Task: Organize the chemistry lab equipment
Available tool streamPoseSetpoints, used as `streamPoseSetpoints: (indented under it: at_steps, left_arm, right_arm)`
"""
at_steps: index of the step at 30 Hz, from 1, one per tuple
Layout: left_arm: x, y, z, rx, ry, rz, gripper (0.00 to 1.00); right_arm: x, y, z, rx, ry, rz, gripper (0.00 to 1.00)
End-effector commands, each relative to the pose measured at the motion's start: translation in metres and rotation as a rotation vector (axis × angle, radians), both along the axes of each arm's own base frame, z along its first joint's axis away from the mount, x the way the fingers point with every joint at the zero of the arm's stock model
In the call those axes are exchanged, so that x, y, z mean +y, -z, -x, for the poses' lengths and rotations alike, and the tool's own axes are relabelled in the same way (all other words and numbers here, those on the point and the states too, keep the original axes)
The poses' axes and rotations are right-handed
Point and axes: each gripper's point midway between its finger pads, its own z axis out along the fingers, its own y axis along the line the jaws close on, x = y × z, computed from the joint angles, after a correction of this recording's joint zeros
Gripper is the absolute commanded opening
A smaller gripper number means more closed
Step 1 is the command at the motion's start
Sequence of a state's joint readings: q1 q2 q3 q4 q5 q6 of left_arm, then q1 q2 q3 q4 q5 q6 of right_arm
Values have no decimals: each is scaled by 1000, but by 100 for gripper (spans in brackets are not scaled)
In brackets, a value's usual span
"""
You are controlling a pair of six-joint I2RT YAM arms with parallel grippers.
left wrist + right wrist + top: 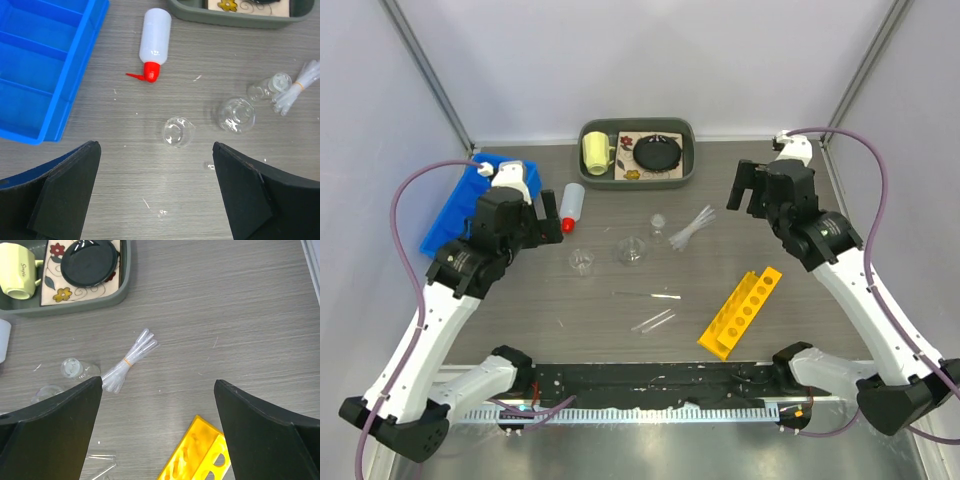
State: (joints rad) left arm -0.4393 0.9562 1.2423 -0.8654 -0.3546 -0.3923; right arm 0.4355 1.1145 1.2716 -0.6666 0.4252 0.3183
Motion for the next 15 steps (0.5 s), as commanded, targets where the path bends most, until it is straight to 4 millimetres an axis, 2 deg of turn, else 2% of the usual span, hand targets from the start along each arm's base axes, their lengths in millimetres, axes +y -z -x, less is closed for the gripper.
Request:
streamPoseSetpoints:
  at_steps: [1, 2, 7, 9, 11, 12, 14, 15]
  left_arm:
    - [-19, -3, -1, -22, 82, 69, 100]
    - [-21, -3, -2, -25, 90, 71, 100]
    - [-46, 6, 0, 40, 212, 106, 100]
    - [-61, 7, 4, 37, 303, 141, 100]
    - [-65, -4, 4, -25, 338, 154, 100]
    - [-69, -6, 7, -33, 366, 166, 100]
    - [-73, -11, 12, -48, 405, 175, 100]
    - [-73, -15, 16, -64, 422, 171, 100]
  right_arm:
    - [16, -7, -4, -1, -62, -48, 99]
    - [26, -1, -7, 51, -98, -38, 100]
    - [44, 18, -9, 167, -215, 12, 100]
    - [35, 19, -14, 160, -160, 41, 100]
    - [23, 21, -22, 140, -60, 42, 100]
    - [8, 30, -28, 160, 20, 53, 100]
    - [10, 48, -34, 229, -17, 40, 100]
    - [13, 66, -38, 291, -37, 44, 100]
